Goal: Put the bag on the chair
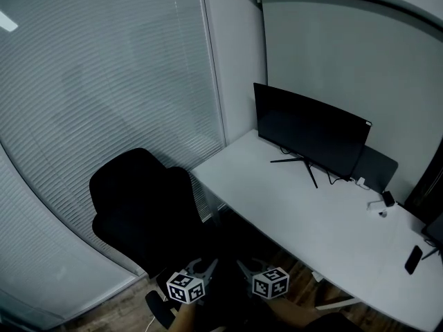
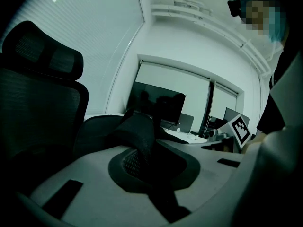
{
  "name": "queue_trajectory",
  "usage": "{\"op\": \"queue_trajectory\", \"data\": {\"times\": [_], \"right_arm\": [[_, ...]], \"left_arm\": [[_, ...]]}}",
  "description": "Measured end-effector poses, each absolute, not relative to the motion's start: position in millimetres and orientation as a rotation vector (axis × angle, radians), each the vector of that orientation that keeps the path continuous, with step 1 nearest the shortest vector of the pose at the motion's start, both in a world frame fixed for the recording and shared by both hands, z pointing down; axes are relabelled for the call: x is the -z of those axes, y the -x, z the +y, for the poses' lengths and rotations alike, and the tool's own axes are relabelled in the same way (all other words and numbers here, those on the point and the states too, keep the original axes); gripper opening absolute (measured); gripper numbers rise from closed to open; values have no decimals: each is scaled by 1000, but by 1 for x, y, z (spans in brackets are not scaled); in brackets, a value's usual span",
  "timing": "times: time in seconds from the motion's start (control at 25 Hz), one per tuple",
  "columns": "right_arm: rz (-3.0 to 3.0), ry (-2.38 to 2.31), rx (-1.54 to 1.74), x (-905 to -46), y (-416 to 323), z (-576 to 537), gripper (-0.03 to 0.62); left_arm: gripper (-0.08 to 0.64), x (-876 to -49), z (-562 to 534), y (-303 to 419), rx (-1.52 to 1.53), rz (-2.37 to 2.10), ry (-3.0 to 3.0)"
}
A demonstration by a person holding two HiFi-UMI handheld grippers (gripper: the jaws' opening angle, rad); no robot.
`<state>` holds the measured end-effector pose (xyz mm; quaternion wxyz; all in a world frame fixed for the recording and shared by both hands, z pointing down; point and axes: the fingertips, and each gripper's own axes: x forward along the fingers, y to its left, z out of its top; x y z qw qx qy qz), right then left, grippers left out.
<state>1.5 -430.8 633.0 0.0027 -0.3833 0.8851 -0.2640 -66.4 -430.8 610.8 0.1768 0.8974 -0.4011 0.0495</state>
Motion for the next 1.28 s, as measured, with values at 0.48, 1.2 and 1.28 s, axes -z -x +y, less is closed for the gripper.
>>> {"op": "queue_trajectory", "data": {"times": [0.48,1.2,1.28], "right_arm": [[2800,1236,812,-655,0,-435,57],[2769,1316,815,-661,-9,-444,94],[2772,1318,815,-662,-10,-443,95]], "left_arm": [[45,-649,-427,71,-247,-1252,-2456],[200,-663,-439,84,-274,-1346,-2358],[201,-663,-441,85,-270,-1345,-2358]]}}
